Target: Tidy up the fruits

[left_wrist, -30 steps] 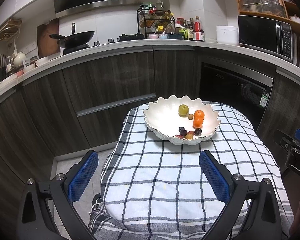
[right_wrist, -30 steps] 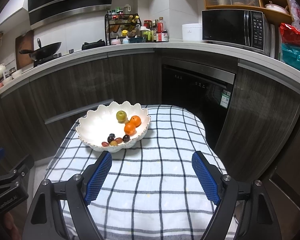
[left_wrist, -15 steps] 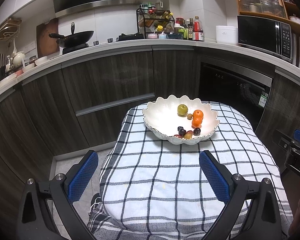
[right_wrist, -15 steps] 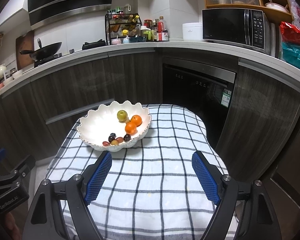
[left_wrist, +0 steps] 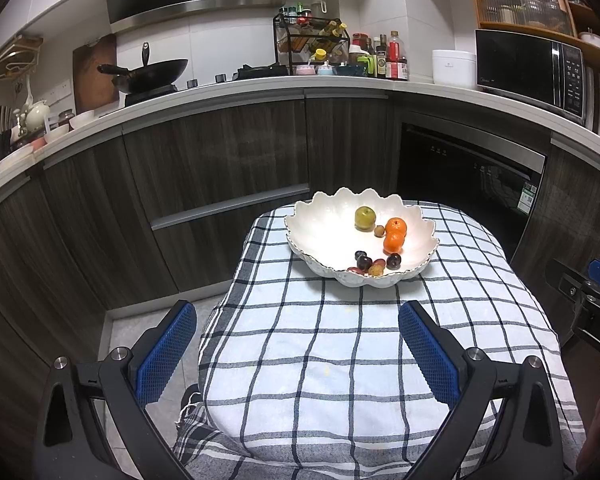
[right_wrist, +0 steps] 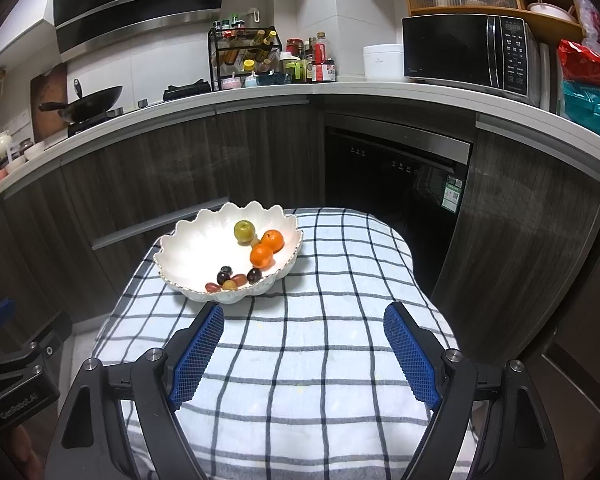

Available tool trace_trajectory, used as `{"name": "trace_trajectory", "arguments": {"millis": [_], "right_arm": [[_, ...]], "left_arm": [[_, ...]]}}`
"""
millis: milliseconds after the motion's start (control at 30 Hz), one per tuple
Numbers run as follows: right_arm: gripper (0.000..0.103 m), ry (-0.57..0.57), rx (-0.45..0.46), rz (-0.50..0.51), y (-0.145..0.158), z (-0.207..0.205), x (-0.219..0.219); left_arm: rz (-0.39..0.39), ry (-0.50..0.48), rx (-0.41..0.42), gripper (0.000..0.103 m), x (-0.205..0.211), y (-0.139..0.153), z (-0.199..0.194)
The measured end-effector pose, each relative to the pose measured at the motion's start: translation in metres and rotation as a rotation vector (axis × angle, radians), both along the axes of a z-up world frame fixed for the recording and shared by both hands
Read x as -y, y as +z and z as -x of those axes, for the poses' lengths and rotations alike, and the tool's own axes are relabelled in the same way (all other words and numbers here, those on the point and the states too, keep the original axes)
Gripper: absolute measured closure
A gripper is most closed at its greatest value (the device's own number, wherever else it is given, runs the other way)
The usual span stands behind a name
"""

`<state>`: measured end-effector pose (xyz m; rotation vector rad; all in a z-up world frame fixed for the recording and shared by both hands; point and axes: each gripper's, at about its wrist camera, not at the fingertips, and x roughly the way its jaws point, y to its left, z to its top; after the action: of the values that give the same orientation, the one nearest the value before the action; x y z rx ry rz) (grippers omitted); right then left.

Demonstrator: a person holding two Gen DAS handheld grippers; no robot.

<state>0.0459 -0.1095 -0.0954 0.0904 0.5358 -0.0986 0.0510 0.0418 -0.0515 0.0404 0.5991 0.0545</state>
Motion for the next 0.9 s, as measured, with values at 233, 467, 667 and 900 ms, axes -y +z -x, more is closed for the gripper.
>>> {"name": "trace_trajectory", "arguments": {"millis": [233, 467, 667, 900], "right_arm": [[0.02, -0.002, -0.001, -0.003, -0.0003, 0.0008, 0.0007], [0.02, -0.003, -0.001, -0.004, -0.0004, 0.0008, 0.0016], [0.02, -0.002, -0.001, -0.003, -0.0006, 0.0004, 0.0018], [0.02, -0.008, -0.005, -0.003, -0.0016, 0.0011, 0.0043]], "left_arm": [[0.0, 0.0, 0.002, 0.0, 0.0, 0.0003, -0.0006], [-0.001, -0.001, -0.002, 0.0, 0.0005, -0.0007, -0.0001], [-0.008, -0.001, -0.001, 0.0, 0.0017, -0.0031, 0.0], [-0.008, -0.004, 0.001, 0.0, 0.0019, -0.0057, -0.0002]]}}
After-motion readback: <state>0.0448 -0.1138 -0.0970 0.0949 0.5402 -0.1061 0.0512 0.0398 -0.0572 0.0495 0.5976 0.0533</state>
